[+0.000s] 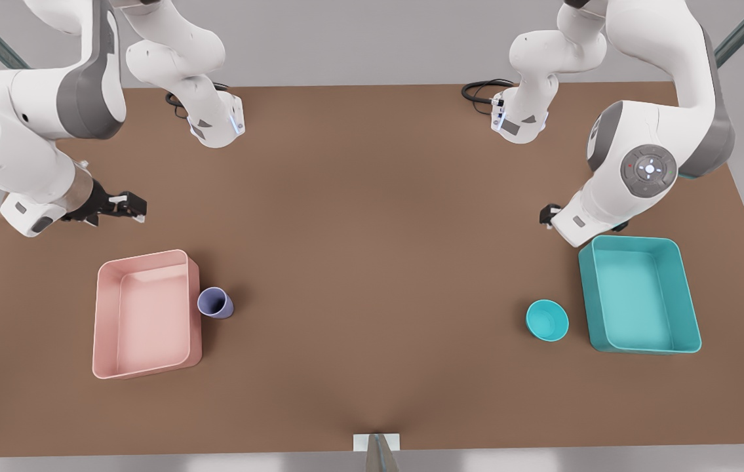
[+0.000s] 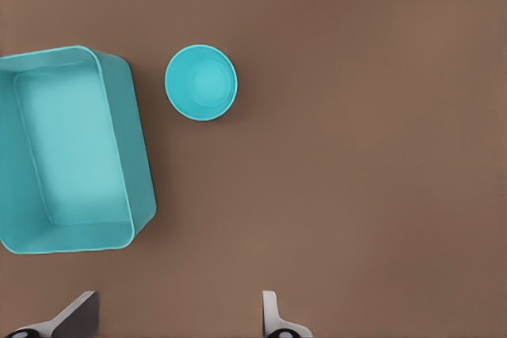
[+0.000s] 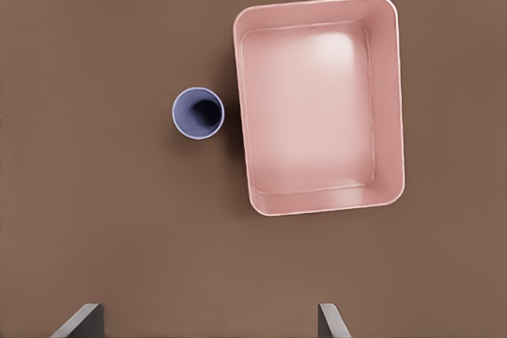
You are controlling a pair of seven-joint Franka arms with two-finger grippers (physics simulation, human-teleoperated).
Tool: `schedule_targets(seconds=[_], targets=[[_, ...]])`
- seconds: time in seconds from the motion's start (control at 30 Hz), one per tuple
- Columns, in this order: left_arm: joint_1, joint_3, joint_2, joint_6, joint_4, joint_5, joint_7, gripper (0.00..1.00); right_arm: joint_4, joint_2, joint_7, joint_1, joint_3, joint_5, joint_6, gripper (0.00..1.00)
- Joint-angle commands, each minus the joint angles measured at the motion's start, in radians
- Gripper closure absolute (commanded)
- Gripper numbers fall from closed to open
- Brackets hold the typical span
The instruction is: Put the bowls and cups in different boxes
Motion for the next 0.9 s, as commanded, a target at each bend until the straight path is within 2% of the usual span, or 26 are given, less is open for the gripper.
schedule_targets(seconds=[0.0, 0.07, 0.1, 0.17, 0.2, 0.27, 0.37, 0.47, 0.67, 0.8, 0.87], targets=[[0.0, -0.001, 0.001, 0.028, 0.0, 0.001, -0.017, 0.0, -0.003, -0.001, -0.013, -0.003, 0.0, 0.008, 0.046, 0.0], [-0.002, -0.001, 0.016, 0.039, -0.001, 0.002, -0.017, 0.0, 0.015, 0.04, -0.014, -0.002, 0.001, 0.016, 0.074, 0.0], [-0.025, -0.001, 0.072, 0.09, 0.006, 0.027, -0.041, 0.0, 0.121, 0.177, -0.013, 0.026, 0.024, 0.017, 0.097, 0.0], [-0.071, -0.01, 0.306, 0.166, 0.163, 0.143, -0.116, 0.0, 0.181, 0.382, -0.011, 0.083, 0.031, 0.08, 0.246, 0.0], [-0.083, -0.005, 0.381, 0.297, 0.165, 0.199, -0.118, 0.0, 0.181, 0.434, -0.004, 0.092, 0.035, 0.097, 0.339, 0.0], [-0.097, -0.004, 0.483, 0.424, 0.168, 0.318, -0.171, 0.0, 0.184, 0.482, 0.01, 0.124, 0.037, 0.1, 0.416, 0.0], [-0.104, 0.024, 0.575, 0.577, 0.169, 0.343, -0.225, 0.0, 0.183, 0.546, -0.008, 0.115, 0.035, 0.103, 0.499, 0.0], [-0.107, 0.048, 0.609, 0.642, 0.16, 0.401, -0.233, 0.0, 0.184, 0.603, -0.013, 0.096, 0.035, 0.105, 0.557, 0.0], [-0.11, 0.05, 0.635, 0.63, 0.096, 0.421, -0.303, 0.0, 0.085, 0.589, -0.057, 0.081, 0.034, 0.103, 0.551, 0.0], [-0.109, 0.05, 0.629, 0.538, 0.086, 0.421, -0.342, 0.0, -0.023, 0.524, -0.056, 0.089, 0.034, 0.1, 0.557, 0.0], [-0.101, 0.05, 0.63, 0.548, 0.074, 0.421, -0.368, 0.0, -0.133, 0.464, -0.056, 0.095, 0.034, 0.091, 0.623, 0.0]])
